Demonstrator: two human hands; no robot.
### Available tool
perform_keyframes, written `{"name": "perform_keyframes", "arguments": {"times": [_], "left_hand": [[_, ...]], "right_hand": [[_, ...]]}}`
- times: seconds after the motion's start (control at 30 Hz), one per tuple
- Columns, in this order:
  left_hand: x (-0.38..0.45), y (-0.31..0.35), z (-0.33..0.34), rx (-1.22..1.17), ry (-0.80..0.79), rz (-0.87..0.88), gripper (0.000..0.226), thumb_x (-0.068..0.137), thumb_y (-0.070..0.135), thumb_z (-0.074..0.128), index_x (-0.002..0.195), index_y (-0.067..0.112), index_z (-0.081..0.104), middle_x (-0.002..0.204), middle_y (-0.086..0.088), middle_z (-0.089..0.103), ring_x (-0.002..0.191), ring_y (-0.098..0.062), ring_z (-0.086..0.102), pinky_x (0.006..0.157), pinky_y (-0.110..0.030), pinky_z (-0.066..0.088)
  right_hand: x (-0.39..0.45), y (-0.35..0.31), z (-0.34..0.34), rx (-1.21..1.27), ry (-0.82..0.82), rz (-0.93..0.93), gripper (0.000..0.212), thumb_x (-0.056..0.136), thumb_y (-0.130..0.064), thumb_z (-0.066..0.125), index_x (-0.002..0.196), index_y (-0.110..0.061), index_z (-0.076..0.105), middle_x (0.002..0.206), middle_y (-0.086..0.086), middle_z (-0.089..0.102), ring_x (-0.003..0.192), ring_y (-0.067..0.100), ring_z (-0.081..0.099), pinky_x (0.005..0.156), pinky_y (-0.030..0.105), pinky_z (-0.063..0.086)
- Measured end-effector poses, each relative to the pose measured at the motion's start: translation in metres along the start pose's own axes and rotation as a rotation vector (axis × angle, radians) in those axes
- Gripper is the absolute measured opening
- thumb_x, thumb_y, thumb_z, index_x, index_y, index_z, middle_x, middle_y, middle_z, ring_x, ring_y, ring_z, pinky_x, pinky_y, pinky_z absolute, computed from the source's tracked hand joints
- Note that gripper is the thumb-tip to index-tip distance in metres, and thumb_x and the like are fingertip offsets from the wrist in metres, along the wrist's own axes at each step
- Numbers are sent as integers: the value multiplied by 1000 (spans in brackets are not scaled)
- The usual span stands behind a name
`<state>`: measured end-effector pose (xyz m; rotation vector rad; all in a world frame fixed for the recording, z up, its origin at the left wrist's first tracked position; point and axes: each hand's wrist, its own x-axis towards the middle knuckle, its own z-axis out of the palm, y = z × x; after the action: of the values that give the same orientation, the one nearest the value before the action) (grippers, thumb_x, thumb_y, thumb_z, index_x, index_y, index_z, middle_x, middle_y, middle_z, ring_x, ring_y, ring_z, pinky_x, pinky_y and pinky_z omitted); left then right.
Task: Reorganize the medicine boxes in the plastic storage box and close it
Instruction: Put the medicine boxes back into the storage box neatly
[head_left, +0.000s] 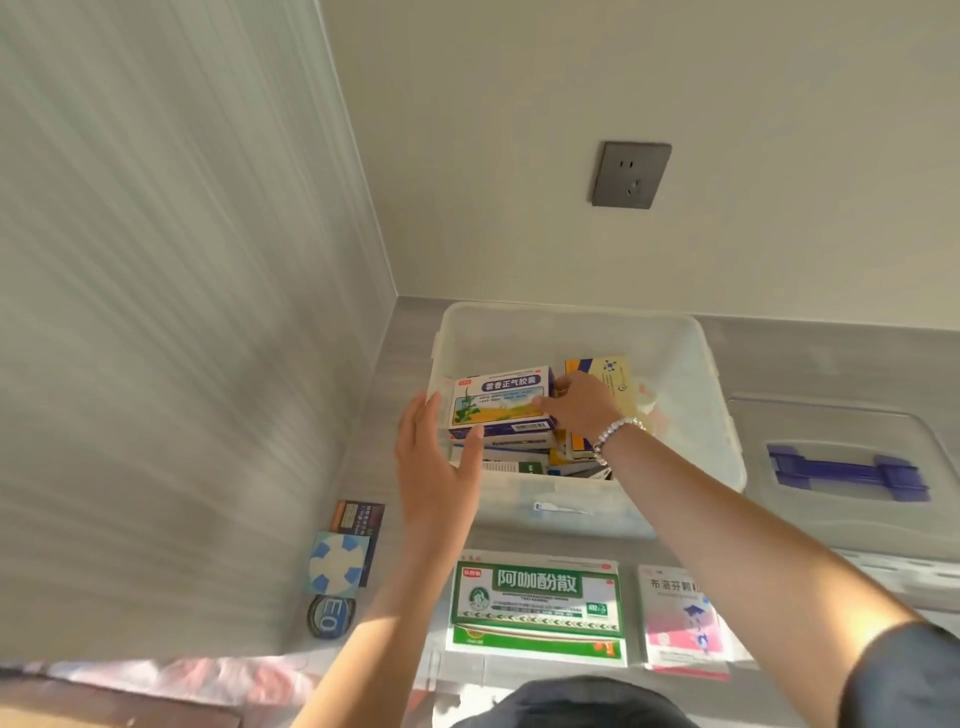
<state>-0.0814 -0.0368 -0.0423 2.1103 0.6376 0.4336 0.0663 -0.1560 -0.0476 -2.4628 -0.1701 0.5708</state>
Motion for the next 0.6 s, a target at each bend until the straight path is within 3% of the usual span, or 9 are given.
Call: {"name": "perform_keyframes", "arguments": {"times": [0.07, 0.17, 0.27, 0.33, 0.5, 0.6], "left_hand": [[-3, 1, -1, -25, -8, -8, 58, 91, 31, 54, 143, 15, 33, 152, -1, 29, 140, -13, 24, 113, -28, 22], [-17, 2, -6, -85, -15, -30, 58, 92, 33, 52, 144, 20, 30, 153, 3, 27, 140, -9, 22, 110, -24, 20], [-40, 2, -8, -62, 87, 9, 54, 90, 31, 56, 140, 20, 37, 148, 0, 34, 137, -13, 27, 108, -30, 25], [-56, 2, -5, -59, 164, 23, 50, 87, 26, 60, 134, 20, 44, 141, -4, 40, 131, -19, 33, 103, -34, 29], [-95, -14, 17, -132, 126, -75, 46, 84, 20, 63, 128, 21, 48, 121, 1, 42, 111, -16, 44, 89, -30, 37], [-107, -34, 31, -64, 86, -212, 44, 85, 17, 64, 126, 11, 50, 119, -7, 47, 113, -26, 49, 94, -36, 39]], "right_hand": [[-7, 0, -3, 38, 5, -15, 32, 86, -30, 60, 105, -6, 66, 96, 14, 71, 72, 21, 60, 64, 29, 49], [-30, 2, -15, 144, 79, -37, 30, 86, -28, 59, 111, -12, 63, 105, 7, 68, 88, 22, 62, 66, 25, 45], [-75, 12, -27, 281, 185, -171, 20, 86, -25, 59, 105, -26, 62, 95, -11, 65, 78, -2, 59, 60, 9, 44], [-109, 25, -29, 340, 259, -277, 16, 86, -21, 59, 99, -29, 62, 90, -18, 63, 79, -10, 57, 65, 3, 45], [-171, 71, -14, 232, 471, -486, 16, 82, -9, 64, 95, -17, 65, 93, -16, 58, 85, 2, 55, 78, 9, 45], [-178, 104, 11, 244, 372, -381, 16, 81, -12, 65, 93, -23, 63, 92, -9, 63, 75, 0, 62, 67, 5, 47]]}}
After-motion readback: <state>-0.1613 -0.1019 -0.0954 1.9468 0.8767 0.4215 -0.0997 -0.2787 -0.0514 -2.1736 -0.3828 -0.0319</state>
